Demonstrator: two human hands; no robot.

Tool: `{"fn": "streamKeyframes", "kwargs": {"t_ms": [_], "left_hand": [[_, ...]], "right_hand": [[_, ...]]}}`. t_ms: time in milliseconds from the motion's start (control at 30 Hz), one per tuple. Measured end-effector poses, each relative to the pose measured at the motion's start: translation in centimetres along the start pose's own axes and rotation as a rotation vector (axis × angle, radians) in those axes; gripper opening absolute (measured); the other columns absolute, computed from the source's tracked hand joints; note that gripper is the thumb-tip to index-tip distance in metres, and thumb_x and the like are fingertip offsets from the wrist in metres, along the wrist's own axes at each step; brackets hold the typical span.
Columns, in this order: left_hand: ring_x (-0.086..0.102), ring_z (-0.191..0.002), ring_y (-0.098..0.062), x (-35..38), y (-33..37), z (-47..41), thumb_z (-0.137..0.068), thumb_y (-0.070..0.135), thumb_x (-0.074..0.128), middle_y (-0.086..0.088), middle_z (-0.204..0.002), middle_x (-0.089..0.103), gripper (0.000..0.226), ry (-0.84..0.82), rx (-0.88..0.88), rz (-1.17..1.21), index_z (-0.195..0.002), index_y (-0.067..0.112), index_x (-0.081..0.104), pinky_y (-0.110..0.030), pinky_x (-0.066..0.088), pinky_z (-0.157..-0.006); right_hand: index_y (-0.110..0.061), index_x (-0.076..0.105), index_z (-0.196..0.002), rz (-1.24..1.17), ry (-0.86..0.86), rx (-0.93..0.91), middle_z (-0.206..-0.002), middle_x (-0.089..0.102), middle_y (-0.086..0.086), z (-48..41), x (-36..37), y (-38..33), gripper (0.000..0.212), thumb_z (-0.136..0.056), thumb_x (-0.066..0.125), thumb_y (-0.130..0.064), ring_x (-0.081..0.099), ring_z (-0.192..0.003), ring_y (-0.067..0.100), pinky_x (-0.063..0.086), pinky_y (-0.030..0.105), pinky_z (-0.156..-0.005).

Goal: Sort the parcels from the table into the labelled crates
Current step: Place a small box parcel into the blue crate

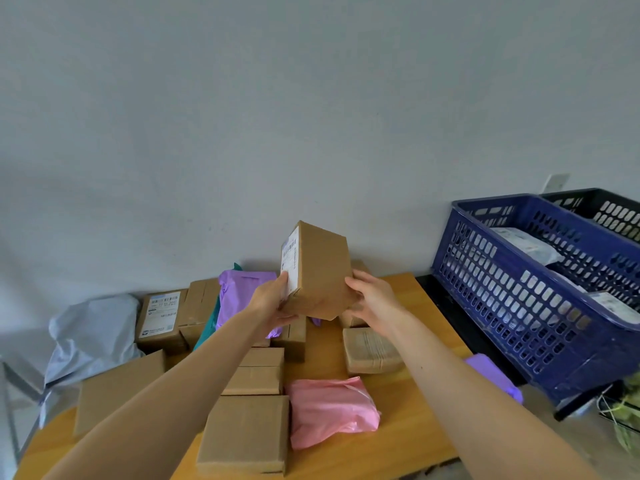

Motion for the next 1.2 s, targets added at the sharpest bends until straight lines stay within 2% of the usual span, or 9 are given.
{"fn": "streamKeyframes", "kwargs": {"t_ms": [100, 267, 367, 433, 533, 633, 700, 833, 1200], "left_hand": [[0.061, -0.09, -0.025, -0.4, 0.2, -0.1, -0.098, 0.035, 0.052, -0.004, -0.102, 0.057, 0.032, -0.034, 0.029, -0.015, -0.121, 0.013, 0.049, -0.046, 0.055, -0.079], [0.069, -0.087, -0.025, 0.2, 1.2, 0.8, -0.093, 0.036, 0.06, -0.007, -0.111, 0.06, 0.038, -0.161, 0.12, 0.002, -0.126, 0.021, 0.046, -0.037, 0.058, -0.06], [0.068, -0.09, -0.027, 0.3, 2.4, 1.3, -0.089, 0.031, 0.066, -0.008, -0.11, 0.063, 0.044, -0.193, 0.184, 0.004, -0.128, 0.029, 0.046, -0.038, 0.058, -0.06], [0.068, -0.093, -0.028, -0.1, 3.1, 1.6, -0.087, 0.029, 0.069, -0.006, -0.109, 0.066, 0.047, -0.182, 0.227, -0.041, -0.128, 0.034, 0.047, -0.04, 0.059, -0.064], [0.068, -0.097, -0.028, -0.7, 4.0, 1.9, -0.086, 0.024, 0.07, -0.002, -0.111, 0.066, 0.047, -0.187, 0.268, -0.089, -0.127, 0.037, 0.05, -0.041, 0.059, -0.072], [0.07, -0.093, -0.025, -1.4, 4.8, 2.1, -0.085, 0.019, 0.071, -0.001, -0.105, 0.072, 0.045, -0.202, 0.307, -0.112, -0.12, 0.041, 0.055, -0.037, 0.059, -0.071], [0.072, -0.087, -0.019, -1.6, 5.4, 2.4, -0.084, 0.017, 0.071, 0.002, -0.099, 0.074, 0.044, -0.225, 0.331, -0.124, -0.116, 0.043, 0.056, -0.031, 0.058, -0.068], [0.072, -0.088, -0.017, -1.9, 6.2, 2.9, -0.085, 0.012, 0.07, 0.005, -0.097, 0.075, 0.044, -0.229, 0.36, -0.119, -0.112, 0.044, 0.057, -0.029, 0.058, -0.065], [0.069, -0.099, -0.02, -1.6, 7.5, 4.1, -0.086, 0.007, 0.069, 0.004, -0.118, 0.068, 0.046, -0.227, 0.431, -0.081, -0.117, 0.039, 0.056, -0.034, 0.059, -0.074]], "right_hand": [[-0.021, 0.047, -0.141, 0.134, 0.022, -0.09, -0.132, 0.057, 0.001, -0.3, 0.2, -0.9, 0.048, -0.096, 0.054, -0.006, 0.058, -0.114, 0.021, 0.052, 0.04, -0.094], [-0.025, 0.053, -0.134, 0.326, -0.049, -0.105, -0.116, 0.067, -0.006, -0.4, 2.0, -1.6, 0.056, -0.085, 0.067, -0.048, 0.064, -0.102, 0.012, 0.052, 0.028, -0.08], [-0.025, 0.055, -0.128, 0.315, -0.123, -0.059, -0.113, 0.069, -0.005, -0.4, 3.0, -1.7, 0.056, -0.082, 0.067, -0.055, 0.066, -0.101, 0.015, 0.056, 0.034, -0.084], [-0.022, 0.055, -0.13, 0.313, -0.156, -0.052, -0.116, 0.068, -0.003, -0.4, 3.4, -1.7, 0.055, -0.084, 0.067, -0.05, 0.064, -0.107, 0.017, 0.053, 0.042, -0.094], [-0.02, 0.054, -0.134, 0.275, -0.194, -0.096, -0.12, 0.067, -0.003, -0.4, 3.6, -2.1, 0.046, -0.09, 0.065, -0.029, 0.061, -0.114, 0.019, 0.047, 0.048, -0.101], [-0.023, 0.044, -0.142, 0.244, -0.207, -0.17, -0.124, 0.063, -0.007, -0.2, 4.1, -3.0, 0.056, -0.091, 0.063, -0.009, 0.06, -0.114, 0.016, 0.048, 0.044, -0.1], [-0.026, 0.039, -0.145, 0.234, -0.208, -0.207, -0.132, 0.058, -0.002, -0.2, 4.4, -3.4, 0.064, -0.09, 0.062, -0.002, 0.057, -0.119, 0.018, 0.047, 0.047, -0.101], [-0.027, 0.039, -0.145, 0.216, -0.232, -0.247, -0.136, 0.056, 0.002, -0.1, 5.1, -4.0, 0.067, -0.089, 0.061, 0.002, 0.056, -0.119, 0.018, 0.051, 0.041, -0.098], [-0.028, 0.041, -0.141, 0.189, -0.247, -0.294, -0.133, 0.056, 0.003, 0.7, 5.5, -5.2, 0.065, -0.088, 0.061, 0.005, 0.055, -0.121, 0.023, 0.052, 0.045, -0.096]]}}
Point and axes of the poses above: each hand's wrist, its own z-axis away from the middle knuckle, its own x-axis out of the palm, y = z × x, the point moved 5 cm from there along -z, towards the middle knuckle
